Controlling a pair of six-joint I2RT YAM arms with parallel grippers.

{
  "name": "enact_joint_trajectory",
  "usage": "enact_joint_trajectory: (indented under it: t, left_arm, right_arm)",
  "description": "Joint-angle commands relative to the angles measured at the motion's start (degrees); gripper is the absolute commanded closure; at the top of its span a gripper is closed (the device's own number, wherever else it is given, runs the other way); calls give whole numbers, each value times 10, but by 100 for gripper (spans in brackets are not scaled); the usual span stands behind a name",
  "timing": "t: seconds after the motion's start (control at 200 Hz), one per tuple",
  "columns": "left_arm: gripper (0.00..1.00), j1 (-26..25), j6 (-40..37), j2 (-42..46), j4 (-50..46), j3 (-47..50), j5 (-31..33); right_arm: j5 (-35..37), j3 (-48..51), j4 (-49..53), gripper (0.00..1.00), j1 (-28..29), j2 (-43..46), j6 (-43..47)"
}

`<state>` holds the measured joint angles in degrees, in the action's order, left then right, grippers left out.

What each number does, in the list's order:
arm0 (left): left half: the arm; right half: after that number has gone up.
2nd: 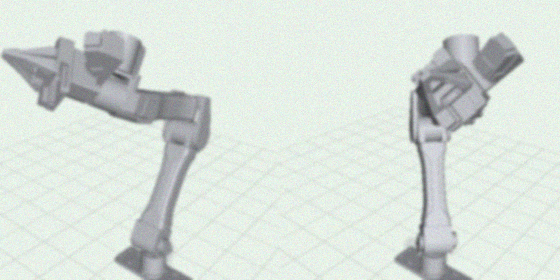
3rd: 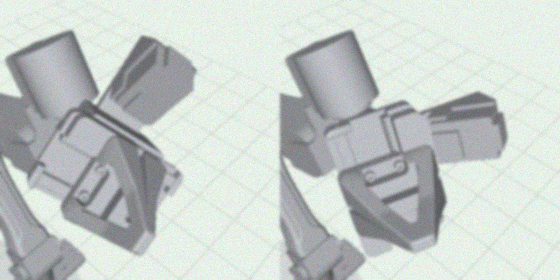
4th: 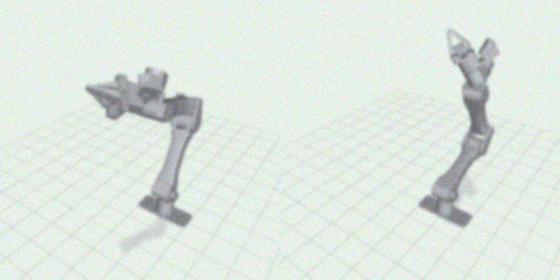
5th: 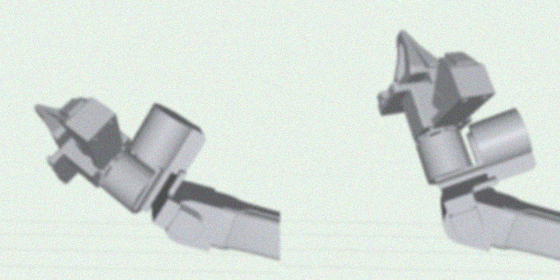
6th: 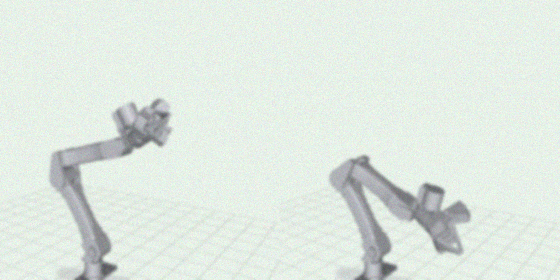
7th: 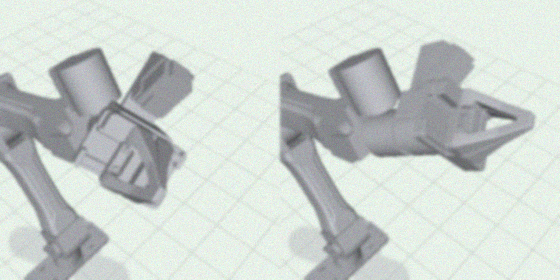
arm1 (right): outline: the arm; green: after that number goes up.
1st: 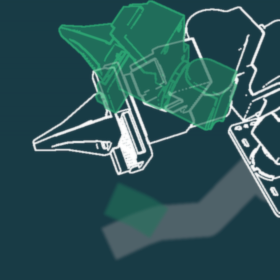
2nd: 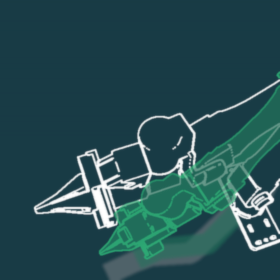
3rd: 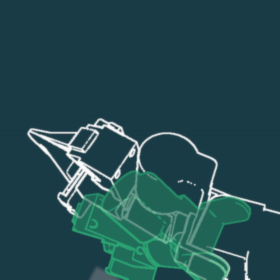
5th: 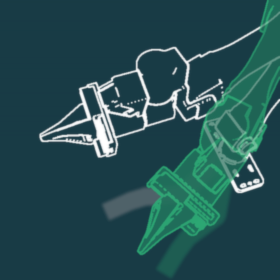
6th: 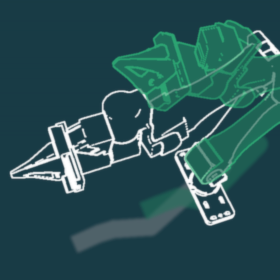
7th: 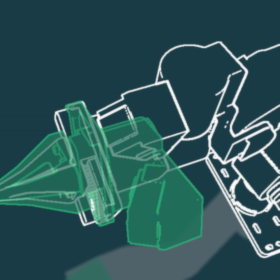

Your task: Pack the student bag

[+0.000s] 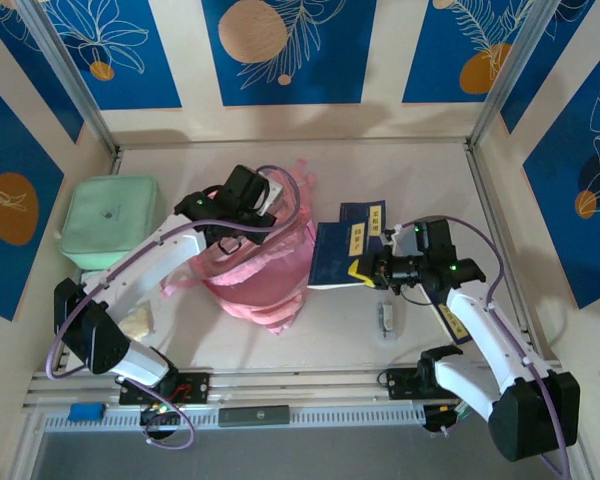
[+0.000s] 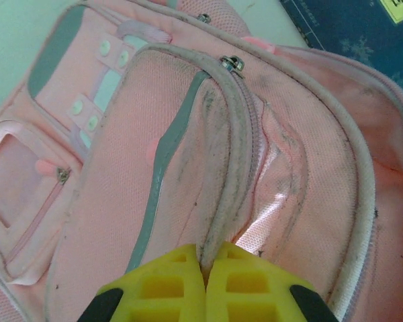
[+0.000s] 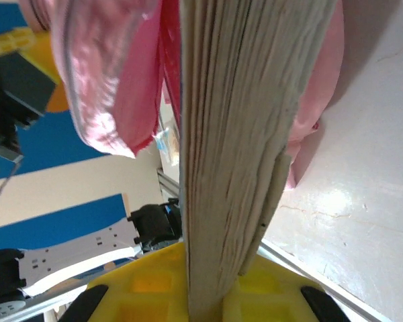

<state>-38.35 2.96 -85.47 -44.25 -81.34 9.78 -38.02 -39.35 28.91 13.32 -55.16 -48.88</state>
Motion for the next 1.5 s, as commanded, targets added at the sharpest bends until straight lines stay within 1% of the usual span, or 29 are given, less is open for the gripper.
enact_joint_trajectory:
  t: [0.0, 0.14, 0.23, 0.29, 0.36, 0.415, 0.465, 0.5, 0.585, 0.63, 0.67, 0.73, 0.82, 0.98, 1.075, 1.115, 1.276, 1.316, 1.356, 1.406, 1.446, 1.491]
  left_arm:
    - [100, 9, 13, 9, -25, -47, 46]
    - [100, 13, 20, 15, -21, -73, 44]
    - [100, 13, 14, 20, -25, -89, -3]
    - [100, 12, 12, 23, -20, -91, -14]
    - [100, 13, 7, 24, -15, -89, -9]
    - [100, 13, 6, 22, -19, -92, -3]
    - [100, 13, 6, 22, -21, -94, -4]
    - [100, 13, 6, 23, -18, -95, -5]
    - [100, 13, 6, 30, -7, -92, -8]
    - [100, 15, 4, 32, -6, -94, -3]
    - [100, 17, 6, 32, -11, -99, 4]
    - [100, 20, 6, 32, -15, -107, 2]
    - [100, 22, 1, 33, -18, -112, -4]
    - [100, 27, -7, 36, -18, -111, 0]
    - [100, 32, -12, 37, -15, -107, 4]
    - [100, 34, -11, 36, -13, -106, 1]
    - [100, 37, -9, 32, -7, -106, -5]
    - [100, 38, -9, 32, -7, -106, -2]
    - [100, 41, -9, 32, -7, -106, -1]
    - [100, 42, -9, 33, -7, -104, -1]
    - [100, 44, -9, 34, -6, -100, -2]
    - [100, 45, -10, 37, -3, -96, -5]
  right_arm:
    - [31, -24, -38, 100, 47, -10, -13]
    - [60, 8, -83, 100, 90, -44, -38]
    - [89, 25, -124, 100, 127, -65, -49]
    - [119, 14, -126, 100, 156, -85, -38]
    - [146, -8, -117, 100, 180, -116, -31]
    - [157, -22, -125, 100, 192, -134, -44]
    - [172, -28, -157, 100, 210, -142, -58]
    - [185, -30, -198, 100, 228, -147, -61]
    - [217, -45, -267, 100, 270, -187, -45]
    - [223, -61, -273, 100, 274, -225, -47]
    - [211, -74, -284, 100, 269, -259, -61]
    - [188, -81, -350, 100, 265, -299, -74]
    - [198, -99, -427, 100, 274, -339, -71]
    - [256, -157, -411, 100, 284, -414, -53]
    - [255, -161, -461, 100, 285, -447, -55]
    - [260, -172, -464, 100, 288, -459, -52]
    - [255, -234, -432, 92, 285, -533, -42]
    - [265, -243, -417, 86, 285, -543, -37]
    - [282, -242, -400, 82, 284, -543, -36]
    - [294, -229, -398, 75, 285, -533, -34]
    - [301, -220, -392, 66, 286, -521, -33]
    - [303, -208, -381, 61, 289, -506, -27]
